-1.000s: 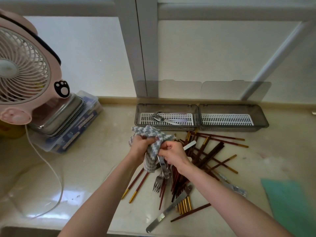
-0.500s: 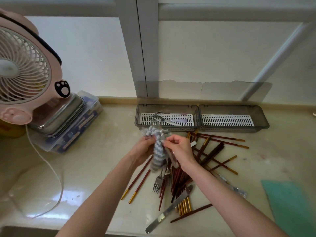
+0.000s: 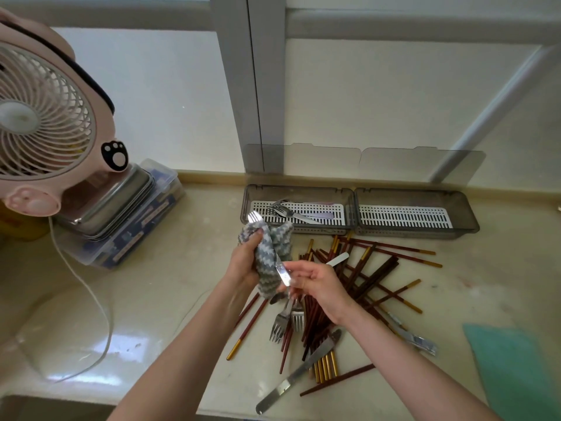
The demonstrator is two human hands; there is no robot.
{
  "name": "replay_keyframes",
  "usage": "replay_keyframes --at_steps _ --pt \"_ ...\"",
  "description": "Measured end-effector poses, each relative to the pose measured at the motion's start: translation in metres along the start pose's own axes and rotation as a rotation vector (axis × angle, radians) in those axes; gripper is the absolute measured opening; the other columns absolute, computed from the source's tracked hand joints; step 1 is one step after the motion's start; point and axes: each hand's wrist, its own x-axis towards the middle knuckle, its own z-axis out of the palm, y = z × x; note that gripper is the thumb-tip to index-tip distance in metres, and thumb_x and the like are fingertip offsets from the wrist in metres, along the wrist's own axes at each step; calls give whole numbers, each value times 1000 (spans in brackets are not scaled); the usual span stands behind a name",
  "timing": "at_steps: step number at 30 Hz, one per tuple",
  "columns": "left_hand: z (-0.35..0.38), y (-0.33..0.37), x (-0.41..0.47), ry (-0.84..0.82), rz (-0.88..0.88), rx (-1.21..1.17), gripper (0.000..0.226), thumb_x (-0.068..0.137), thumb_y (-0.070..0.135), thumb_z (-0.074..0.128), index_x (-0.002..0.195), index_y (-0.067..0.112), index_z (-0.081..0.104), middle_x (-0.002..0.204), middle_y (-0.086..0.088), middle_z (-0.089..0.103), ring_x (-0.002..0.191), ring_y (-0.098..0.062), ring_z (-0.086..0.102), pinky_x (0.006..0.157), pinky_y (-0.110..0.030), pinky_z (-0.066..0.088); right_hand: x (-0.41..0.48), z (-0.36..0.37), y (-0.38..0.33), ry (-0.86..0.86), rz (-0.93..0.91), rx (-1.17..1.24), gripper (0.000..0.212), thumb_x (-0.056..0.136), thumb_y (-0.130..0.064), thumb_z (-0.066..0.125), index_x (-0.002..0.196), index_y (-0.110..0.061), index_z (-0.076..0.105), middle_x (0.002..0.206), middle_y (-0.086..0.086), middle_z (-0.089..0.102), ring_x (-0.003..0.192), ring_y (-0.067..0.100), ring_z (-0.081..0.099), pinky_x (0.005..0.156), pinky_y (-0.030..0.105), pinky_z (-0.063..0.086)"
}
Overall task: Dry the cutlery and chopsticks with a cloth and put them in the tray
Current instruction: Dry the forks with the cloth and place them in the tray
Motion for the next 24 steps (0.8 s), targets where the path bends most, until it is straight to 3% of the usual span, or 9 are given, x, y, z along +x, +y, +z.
replay_keyframes --at_steps 3,7,10,12,14,16,18,20,24 --pt "7 -6 -2 -42 80 33 16 88 14 58 98 2 59 101 -21 66 93 -34 64 83 -43 54 1 11 4 118 -22 106 25 89 7 53 105 -9 64 77 11 72 63 17 63 60 26 54" --pt "17 -19 -11 -50 108 97 13 88 10 58 81 0 60 68 -11 69 58 -21 67 56 -28 57 6 22 7 339 -57 144 6 91 -5 57 89 -6 62 79 9 69 65 14 64 56 26 51" --pt "20 -21 -16 -39 124 53 14 89 9 57 85 -3 61 75 -15 69 64 -23 67 60 -30 57 9 19 8 385 -48 141 11 87 -17 64 92 -7 64 87 8 70 77 18 66 64 31 53" --pt "18 -14 -15 -18 138 5 15 91 10 54 90 -4 59 86 -17 67 75 -26 66 63 -30 58 7 16 4 254 -25 179 18 85 -10 65 102 -3 63 90 10 70 79 19 67 72 32 56" --pt "17 -9 -13 -26 143 -36 15 92 9 52 95 -4 58 94 -19 66 84 -28 65 69 -34 58 5 16 -1 227 -53 151 23 83 2 64 105 -1 61 90 9 71 81 19 68 74 30 57" --pt "20 -8 -16 -49 147 -46 16 92 9 52 98 -4 58 98 -20 65 86 -30 65 73 -37 57 5 20 -4 330 -110 148 19 80 8 64 97 1 58 81 8 69 70 16 66 63 26 56" --pt "27 -12 -22 -74 151 -32 14 93 9 51 95 -3 58 90 -18 66 75 -26 66 62 -33 58 7 25 -4 478 -155 168 14 81 4 65 90 -1 55 78 7 67 63 11 64 55 22 53" --pt "33 -20 -29 -95 169 -6 13 93 7 50 90 -2 59 79 -13 69 66 -20 68 55 -28 56 9 26 -3 602 -178 188 12 83 -1 66 87 -3 54 84 9 68 72 13 66 58 20 53" --pt "31 -34 -34 -97 204 174 14 94 5 49 85 2 60 71 -9 69 68 -21 66 55 -25 54 9 17 3 670 -79 101 19 83 -1 64 97 -10 54 96 4 65 91 18 63 74 25 49"
